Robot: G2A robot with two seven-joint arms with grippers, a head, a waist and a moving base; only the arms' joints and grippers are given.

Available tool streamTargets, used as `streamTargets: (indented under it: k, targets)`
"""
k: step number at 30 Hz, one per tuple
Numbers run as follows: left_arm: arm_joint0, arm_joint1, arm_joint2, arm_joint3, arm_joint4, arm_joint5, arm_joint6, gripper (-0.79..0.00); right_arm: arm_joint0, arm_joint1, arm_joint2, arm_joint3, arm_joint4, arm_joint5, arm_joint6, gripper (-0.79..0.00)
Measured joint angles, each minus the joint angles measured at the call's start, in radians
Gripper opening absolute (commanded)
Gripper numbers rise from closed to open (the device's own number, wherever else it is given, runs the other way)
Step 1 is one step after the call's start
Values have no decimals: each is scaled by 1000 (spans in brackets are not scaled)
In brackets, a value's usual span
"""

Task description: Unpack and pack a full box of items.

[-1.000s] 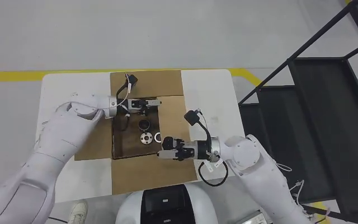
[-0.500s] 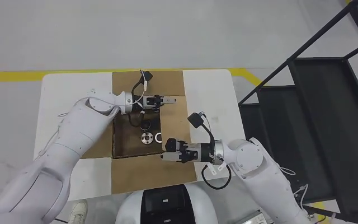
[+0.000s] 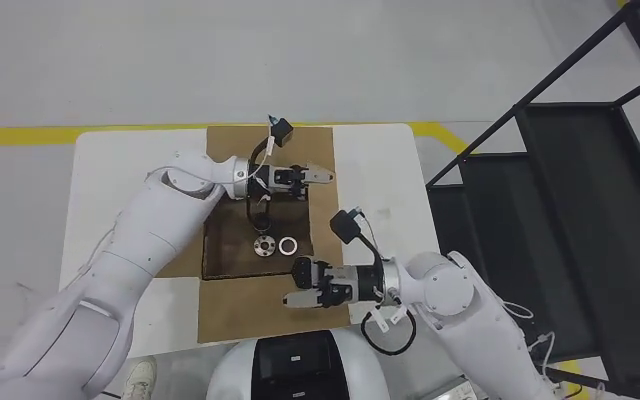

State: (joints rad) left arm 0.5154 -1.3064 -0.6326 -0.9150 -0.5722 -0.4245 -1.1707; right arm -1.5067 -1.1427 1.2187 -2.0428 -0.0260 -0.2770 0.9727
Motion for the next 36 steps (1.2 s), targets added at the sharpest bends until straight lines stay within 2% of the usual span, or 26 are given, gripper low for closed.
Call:
streamTargets:
  k: [3, 13, 21, 26, 29, 36]
  targets:
    - [-4, -13, 6, 2, -10, 2, -7, 0, -11, 2, -3, -22, -55, 66, -39, 0]
    - [-35, -52, -7, 74, -107, 17, -72, 0, -63, 14, 55, -11, -51, 173, -108, 0]
    - [-44, -58, -38, 97, -110, -11, -109, 0, -116, 24, 128, -25, -37, 208, -170, 0]
    - [-39, -24, -117, 61, -81, -24, -115, 0, -165, 32, 199, -23, -11, 214, -204, 0]
    - [-17, 13, -183, 6, -8, -24, -91, 0, -177, 34, 227, -3, 1, 225, -229, 0]
    - [131, 119, -391, -217, 162, 83, -81, 0, -151, 33, 231, 63, -7, 283, -298, 0]
